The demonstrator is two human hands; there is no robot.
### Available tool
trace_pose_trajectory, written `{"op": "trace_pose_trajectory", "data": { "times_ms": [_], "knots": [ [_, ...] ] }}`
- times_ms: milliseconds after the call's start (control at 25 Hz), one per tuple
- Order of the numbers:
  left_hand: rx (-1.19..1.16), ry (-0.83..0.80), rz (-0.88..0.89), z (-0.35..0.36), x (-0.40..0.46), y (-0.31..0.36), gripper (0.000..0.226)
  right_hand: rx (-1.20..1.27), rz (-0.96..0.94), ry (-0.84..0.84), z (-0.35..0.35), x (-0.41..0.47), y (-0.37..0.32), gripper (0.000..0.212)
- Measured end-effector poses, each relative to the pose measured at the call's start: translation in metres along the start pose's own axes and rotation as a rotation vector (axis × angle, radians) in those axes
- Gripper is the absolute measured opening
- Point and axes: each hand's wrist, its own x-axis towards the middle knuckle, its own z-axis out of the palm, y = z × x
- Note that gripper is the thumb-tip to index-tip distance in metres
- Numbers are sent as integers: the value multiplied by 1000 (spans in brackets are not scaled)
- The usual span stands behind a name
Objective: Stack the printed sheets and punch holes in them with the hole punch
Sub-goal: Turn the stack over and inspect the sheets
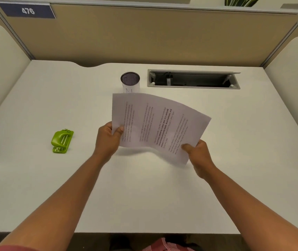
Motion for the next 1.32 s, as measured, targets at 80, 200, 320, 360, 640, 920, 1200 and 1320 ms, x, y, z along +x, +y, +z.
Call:
{"op": "trace_pose_trajectory", "data": {
  "times_ms": [80,200,320,360,640,920,1200,1320],
  "knots": [
    [60,-55,-8,-14,12,15,18,90,26,-33,-6,3,-8,30],
    [132,-133,-30,-28,25,31,21,193,17,-70,-11,5,-17,25],
    [155,-155,-37,-34,32,38,22,316,10,-55,-13,8,-22,39],
    [145,-150,-45,-35,33,39,21,351,21,-58,-13,8,-24,43],
    [-203,26,-300,-18,28,23,19,645,175,-120,-9,0,-17,33],
    [-530,35,-492,44,-13,7,22,731,98,-143,46,-15,-26,36],
    [-649,-40,-553,49,-23,-7,28,438,-76,-45,45,-8,-41,24],
    [-515,50,-497,30,-7,-9,64,338,-102,-151,28,-2,-46,27]
  ]
}}
